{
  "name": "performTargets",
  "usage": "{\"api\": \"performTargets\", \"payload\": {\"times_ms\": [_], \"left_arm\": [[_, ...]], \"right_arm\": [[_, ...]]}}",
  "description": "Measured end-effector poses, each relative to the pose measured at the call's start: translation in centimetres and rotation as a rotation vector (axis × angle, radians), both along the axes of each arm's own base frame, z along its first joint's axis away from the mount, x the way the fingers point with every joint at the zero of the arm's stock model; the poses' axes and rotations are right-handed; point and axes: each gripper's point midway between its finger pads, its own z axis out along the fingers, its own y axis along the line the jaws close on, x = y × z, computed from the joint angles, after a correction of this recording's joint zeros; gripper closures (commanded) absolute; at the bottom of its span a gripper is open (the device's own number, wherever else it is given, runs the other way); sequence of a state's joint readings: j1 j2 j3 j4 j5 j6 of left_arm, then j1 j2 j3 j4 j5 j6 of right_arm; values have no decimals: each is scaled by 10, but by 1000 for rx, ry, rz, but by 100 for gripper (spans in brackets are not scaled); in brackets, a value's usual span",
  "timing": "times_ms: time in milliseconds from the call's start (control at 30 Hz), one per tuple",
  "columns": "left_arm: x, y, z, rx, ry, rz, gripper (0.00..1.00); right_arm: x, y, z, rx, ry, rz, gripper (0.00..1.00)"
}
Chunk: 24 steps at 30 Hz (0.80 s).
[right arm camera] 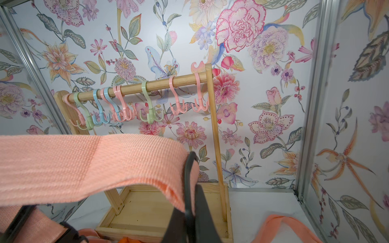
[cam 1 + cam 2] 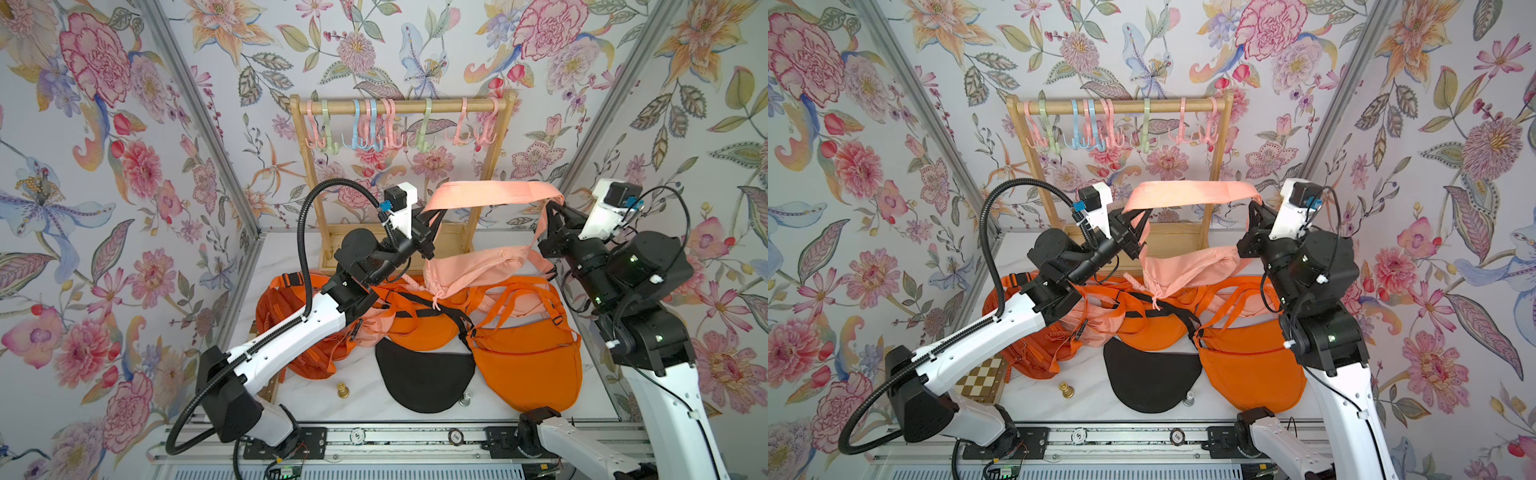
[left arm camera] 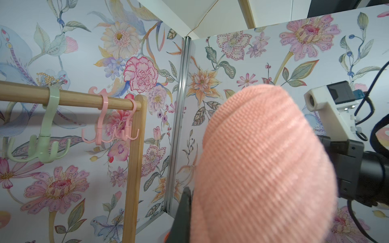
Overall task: Take the bag off the hook
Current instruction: Place the bag inside the bag.
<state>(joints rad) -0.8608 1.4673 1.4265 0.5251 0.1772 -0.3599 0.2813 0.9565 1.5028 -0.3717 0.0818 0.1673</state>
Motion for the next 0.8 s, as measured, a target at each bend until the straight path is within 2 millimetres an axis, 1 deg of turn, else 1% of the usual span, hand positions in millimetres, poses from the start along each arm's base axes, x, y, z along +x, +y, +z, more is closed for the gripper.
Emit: {"api": "performTargets", "payload": {"times_ms": [67, 133, 233, 300, 400, 467, 600, 667, 800], "left_arm": [[-11, 4, 3, 14, -1, 14, 100], [-13, 16, 0, 26, 12, 53, 100], [-17, 37, -10, 42, 46, 110, 100], [-22, 51, -17, 51, 66, 137, 100], [-29, 68, -21, 53, 86, 163, 100], [-32, 78, -24, 50, 105, 183, 100], [-39, 100, -33, 45, 144, 226, 100], [-42, 111, -37, 42, 158, 252, 100], [-46, 132, -34, 25, 169, 307, 100]], "right_arm": [[-7, 1, -2, 8, 10, 17, 100], [-10, 5, -12, 15, 38, 42, 100], [-13, 14, -41, 24, 117, 89, 100], [-15, 21, -66, 32, 184, 122, 100], [-18, 34, -97, 43, 277, 179, 100], [-22, 48, -112, 54, 331, 234, 100], [-35, 78, -130, 64, 403, 347, 100], [-43, 98, -142, 46, 443, 406, 100], [-56, 136, -162, -21, 506, 495, 100]]}}
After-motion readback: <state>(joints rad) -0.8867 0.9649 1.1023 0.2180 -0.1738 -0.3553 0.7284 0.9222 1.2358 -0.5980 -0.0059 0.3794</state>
